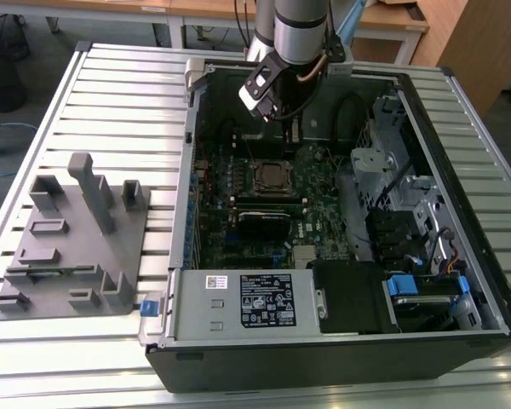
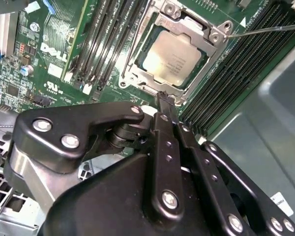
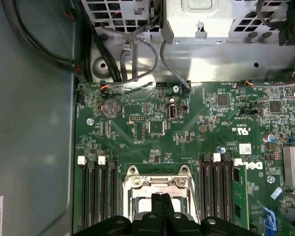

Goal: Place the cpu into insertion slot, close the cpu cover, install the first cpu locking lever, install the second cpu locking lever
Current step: 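Close the cpu cover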

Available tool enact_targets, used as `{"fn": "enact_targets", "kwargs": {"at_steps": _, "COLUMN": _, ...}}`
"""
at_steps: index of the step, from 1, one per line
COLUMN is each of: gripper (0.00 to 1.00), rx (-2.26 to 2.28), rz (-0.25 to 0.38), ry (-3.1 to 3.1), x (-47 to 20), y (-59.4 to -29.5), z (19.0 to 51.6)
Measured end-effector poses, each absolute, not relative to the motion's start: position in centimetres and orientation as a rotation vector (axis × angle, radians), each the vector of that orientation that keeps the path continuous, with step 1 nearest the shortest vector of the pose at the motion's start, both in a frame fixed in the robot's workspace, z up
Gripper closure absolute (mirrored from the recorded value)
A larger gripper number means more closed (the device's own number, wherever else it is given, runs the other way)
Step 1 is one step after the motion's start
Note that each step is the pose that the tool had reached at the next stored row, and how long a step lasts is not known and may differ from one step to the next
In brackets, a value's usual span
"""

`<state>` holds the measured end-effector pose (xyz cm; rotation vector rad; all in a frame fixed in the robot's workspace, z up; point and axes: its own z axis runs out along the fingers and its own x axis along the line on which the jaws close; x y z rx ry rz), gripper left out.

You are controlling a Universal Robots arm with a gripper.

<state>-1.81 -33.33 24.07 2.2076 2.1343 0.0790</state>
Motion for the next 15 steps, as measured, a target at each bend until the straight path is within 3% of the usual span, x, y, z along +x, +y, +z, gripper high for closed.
{"fn": "enact_targets", "kwargs": {"at_steps": 5, "gripper": 0.89, "rx": 2.24, "rz": 0.01, "ry": 2.166, "x": -1.8, "y": -33.33, "z": 23.99}}
{"fn": "enact_targets", "kwargs": {"at_steps": 15, "gripper": 0.89, "rx": 2.213, "rz": 0.01, "ry": 2.194, "x": -1.8, "y": -33.33, "z": 23.96}}
